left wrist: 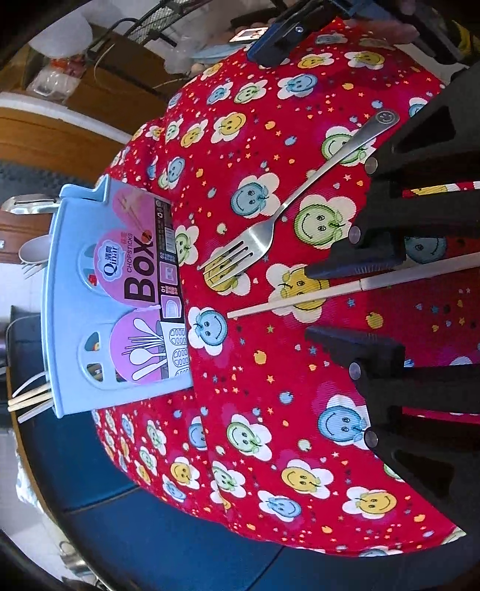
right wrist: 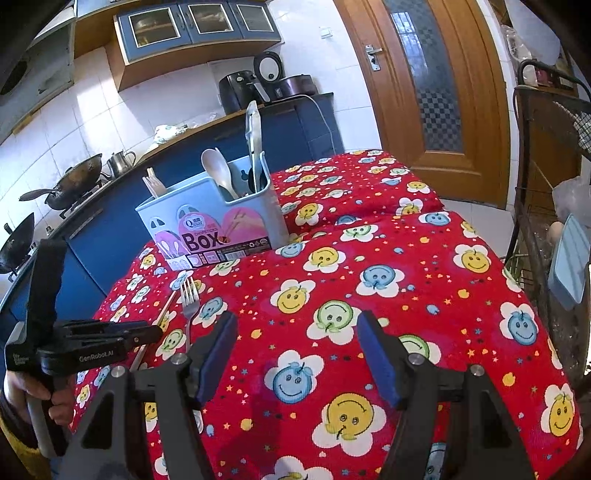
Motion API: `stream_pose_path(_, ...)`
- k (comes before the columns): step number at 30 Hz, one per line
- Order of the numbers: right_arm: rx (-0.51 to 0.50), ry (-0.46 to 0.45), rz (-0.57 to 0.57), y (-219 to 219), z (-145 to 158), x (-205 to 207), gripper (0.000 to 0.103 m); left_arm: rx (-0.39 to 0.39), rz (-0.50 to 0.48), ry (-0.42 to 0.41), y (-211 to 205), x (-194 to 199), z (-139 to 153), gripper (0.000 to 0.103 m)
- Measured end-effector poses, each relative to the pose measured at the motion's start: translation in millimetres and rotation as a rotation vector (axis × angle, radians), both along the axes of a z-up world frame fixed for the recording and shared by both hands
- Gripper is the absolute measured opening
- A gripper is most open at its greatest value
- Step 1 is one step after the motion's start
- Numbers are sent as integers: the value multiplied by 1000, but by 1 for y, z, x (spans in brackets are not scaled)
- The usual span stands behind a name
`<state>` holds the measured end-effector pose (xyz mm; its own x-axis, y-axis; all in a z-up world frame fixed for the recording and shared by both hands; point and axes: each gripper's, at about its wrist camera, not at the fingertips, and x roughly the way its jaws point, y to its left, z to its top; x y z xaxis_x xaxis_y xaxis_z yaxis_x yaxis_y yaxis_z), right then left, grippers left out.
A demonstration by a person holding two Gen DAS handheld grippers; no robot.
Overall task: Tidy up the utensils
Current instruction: 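Close the right tool on the metal fork while the left tool grasps the wooden chopstick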
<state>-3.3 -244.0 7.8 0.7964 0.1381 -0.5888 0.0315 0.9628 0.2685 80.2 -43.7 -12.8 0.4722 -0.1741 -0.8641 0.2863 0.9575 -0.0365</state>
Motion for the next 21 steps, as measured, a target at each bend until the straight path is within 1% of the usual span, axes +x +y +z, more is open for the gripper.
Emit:
stream_pose_path(1, 1, 0, 1, 0, 1, 0, 70, 6, -1, 3, 0, 1, 0, 19)
stream_pose_path(2, 2, -1, 2, 0, 0, 0, 70, 10, -3, 4, 0, 2, 0, 18)
stream_pose_path(4, 3, 0, 4, 1, 1, 0, 70, 0, 1, 6, 1, 3, 0, 10)
stream_pose_path(6, 4, 2, 6, 1, 2, 0, 70, -16, 14, 8, 3, 5, 0, 7)
stream_pose_path(10, 0, 3, 6, 2, 2, 0, 70, -60, 41, 14, 8, 5, 0, 4)
stream_pose_path(13, -12, 7, 11, 5, 4, 0, 70, -133, 56, 7, 17, 4, 2, 4)
stream_pose_path(21, -45, 31, 54, 20, 15, 8, 70, -230, 87, -112, 38, -14, 22, 4)
